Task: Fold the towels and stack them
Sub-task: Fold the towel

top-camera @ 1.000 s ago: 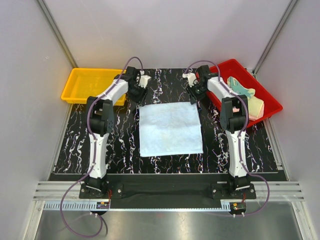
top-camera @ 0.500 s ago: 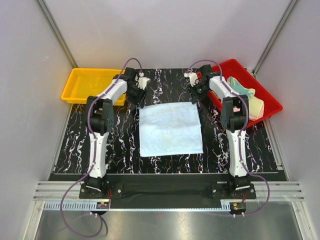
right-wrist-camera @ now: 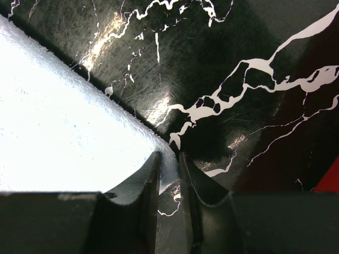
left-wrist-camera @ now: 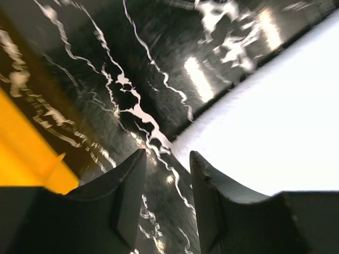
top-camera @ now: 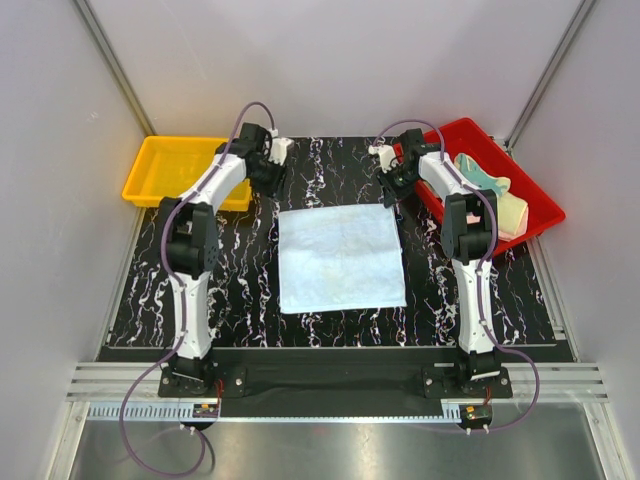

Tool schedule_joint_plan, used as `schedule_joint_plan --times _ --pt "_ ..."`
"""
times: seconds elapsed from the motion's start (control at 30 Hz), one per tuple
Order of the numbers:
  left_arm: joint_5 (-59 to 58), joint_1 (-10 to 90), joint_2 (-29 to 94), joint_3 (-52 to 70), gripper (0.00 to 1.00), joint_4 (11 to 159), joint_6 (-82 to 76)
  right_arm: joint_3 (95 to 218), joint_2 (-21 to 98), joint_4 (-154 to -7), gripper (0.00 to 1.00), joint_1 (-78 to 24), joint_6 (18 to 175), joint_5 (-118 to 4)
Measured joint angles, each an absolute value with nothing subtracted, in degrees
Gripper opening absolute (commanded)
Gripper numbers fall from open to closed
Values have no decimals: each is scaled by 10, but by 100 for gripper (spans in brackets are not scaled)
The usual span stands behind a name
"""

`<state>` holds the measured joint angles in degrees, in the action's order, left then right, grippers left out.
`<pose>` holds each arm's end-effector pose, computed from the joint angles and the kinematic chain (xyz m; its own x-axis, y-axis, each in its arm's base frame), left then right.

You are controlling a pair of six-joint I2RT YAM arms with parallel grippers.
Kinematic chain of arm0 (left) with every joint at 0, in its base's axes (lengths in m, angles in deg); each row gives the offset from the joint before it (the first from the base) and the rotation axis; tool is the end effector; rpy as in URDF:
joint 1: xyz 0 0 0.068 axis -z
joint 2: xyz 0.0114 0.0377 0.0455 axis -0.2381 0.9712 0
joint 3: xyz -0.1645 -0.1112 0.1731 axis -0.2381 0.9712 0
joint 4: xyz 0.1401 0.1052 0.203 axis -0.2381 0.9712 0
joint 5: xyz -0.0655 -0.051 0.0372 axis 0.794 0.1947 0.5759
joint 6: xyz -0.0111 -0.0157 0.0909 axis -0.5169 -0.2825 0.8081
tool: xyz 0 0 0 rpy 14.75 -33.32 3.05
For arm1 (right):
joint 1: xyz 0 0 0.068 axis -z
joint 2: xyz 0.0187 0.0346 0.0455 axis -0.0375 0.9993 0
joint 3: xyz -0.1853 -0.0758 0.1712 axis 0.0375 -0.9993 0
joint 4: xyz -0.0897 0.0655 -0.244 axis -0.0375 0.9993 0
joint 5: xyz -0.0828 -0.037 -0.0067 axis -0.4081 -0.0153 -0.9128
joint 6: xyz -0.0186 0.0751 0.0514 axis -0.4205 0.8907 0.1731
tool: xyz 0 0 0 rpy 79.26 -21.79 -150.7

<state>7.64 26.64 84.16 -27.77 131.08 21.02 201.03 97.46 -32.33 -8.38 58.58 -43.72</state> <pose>0.4854 -0.1350 0.1580 -0.7737 0.3808 -0.5063 0.5127 0.8458 -0.1473 0.5138 0.1263 0.1091 -0.6224 -0.6089 -0.4918 -0.7331 0.6736 0.0938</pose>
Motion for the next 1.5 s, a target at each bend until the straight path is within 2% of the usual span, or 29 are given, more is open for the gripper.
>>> schedule_joint_plan --times 0.23,0.5,0.73,0.93,1.23,1.5 --pt "107 284 789 -267 26 1288 194 2011 975 -321 27 -84 588 -437" --pt "71 302 844 -226 23 1279 179 2011 975 -321 27 -84 588 -432" --pt "17 300 867 -234 28 1267 173 2013 976 -319 26 -84 588 -432" --pt "5 300 874 -250 39 1273 176 2020 981 -317 26 -84 588 -432" --pt "-1 294 873 -275 43 1289 202 2022 981 -315 26 -84 588 -432" --pt "-3 291 883 -334 40 1318 222 2023 981 -314 27 -84 587 -432"
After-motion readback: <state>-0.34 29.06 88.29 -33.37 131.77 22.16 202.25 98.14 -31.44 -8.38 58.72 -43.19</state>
